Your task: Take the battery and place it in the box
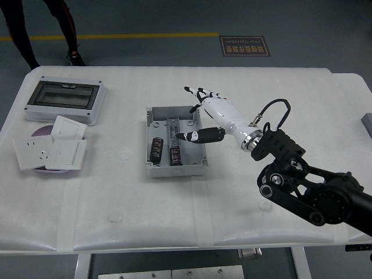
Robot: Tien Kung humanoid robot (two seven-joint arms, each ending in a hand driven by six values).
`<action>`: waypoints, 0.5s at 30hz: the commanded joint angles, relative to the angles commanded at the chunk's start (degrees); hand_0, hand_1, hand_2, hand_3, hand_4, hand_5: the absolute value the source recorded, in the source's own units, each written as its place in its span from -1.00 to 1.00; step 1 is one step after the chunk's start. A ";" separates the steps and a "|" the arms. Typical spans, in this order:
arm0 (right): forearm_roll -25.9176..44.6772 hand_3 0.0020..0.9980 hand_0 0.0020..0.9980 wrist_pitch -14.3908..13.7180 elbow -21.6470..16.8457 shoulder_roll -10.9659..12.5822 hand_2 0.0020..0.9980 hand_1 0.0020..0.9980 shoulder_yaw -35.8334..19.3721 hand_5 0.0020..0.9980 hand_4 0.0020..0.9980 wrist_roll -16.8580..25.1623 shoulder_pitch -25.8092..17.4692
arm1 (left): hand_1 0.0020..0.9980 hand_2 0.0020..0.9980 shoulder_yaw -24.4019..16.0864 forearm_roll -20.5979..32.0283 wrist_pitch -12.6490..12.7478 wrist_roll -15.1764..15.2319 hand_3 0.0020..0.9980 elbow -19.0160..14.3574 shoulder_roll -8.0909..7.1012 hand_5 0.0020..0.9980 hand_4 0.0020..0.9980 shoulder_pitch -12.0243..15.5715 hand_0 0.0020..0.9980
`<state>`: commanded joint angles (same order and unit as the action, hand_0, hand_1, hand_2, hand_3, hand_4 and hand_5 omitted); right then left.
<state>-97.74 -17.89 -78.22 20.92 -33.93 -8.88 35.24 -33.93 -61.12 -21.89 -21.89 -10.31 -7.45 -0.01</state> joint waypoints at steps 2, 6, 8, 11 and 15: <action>2.42 1.00 1.00 -0.03 -0.53 1.38 1.00 1.00 -2.44 0.06 0.99 1.28 -0.72 | 0.40 -0.14 0.33 0.44 0.06 0.02 0.00 0.00 -0.02 -1.00 -0.50 0.02 0.45; 8.81 1.00 1.00 0.68 -1.18 4.60 1.00 1.00 -8.42 0.07 0.99 5.58 -2.52 | 0.40 -0.14 0.69 1.08 0.04 -0.12 0.00 0.00 -0.02 -1.00 -0.51 0.16 0.45; 12.22 1.00 1.00 1.44 -1.36 6.18 1.00 1.00 -11.80 0.07 0.99 7.98 -3.58 | 0.40 -0.14 0.79 1.29 0.01 -0.23 0.00 0.00 0.01 -1.00 -0.51 0.32 0.45; 17.29 1.00 1.00 3.14 -1.32 7.68 0.96 0.86 -17.00 0.06 0.98 11.03 -5.38 | 0.41 -0.14 0.54 1.07 -0.11 -0.45 0.00 0.00 0.00 -1.00 -0.51 0.56 0.45; 23.92 1.00 0.97 5.90 -0.68 8.35 0.83 0.75 -23.97 -0.02 0.92 13.68 -7.82 | 0.41 -0.13 0.30 0.81 -0.18 -0.57 0.00 0.00 0.07 -1.00 -0.51 0.68 0.45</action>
<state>-73.82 -11.99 -78.89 29.27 -57.89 4.80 27.42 -33.63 -60.31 -22.07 -22.46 -10.31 -7.38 0.67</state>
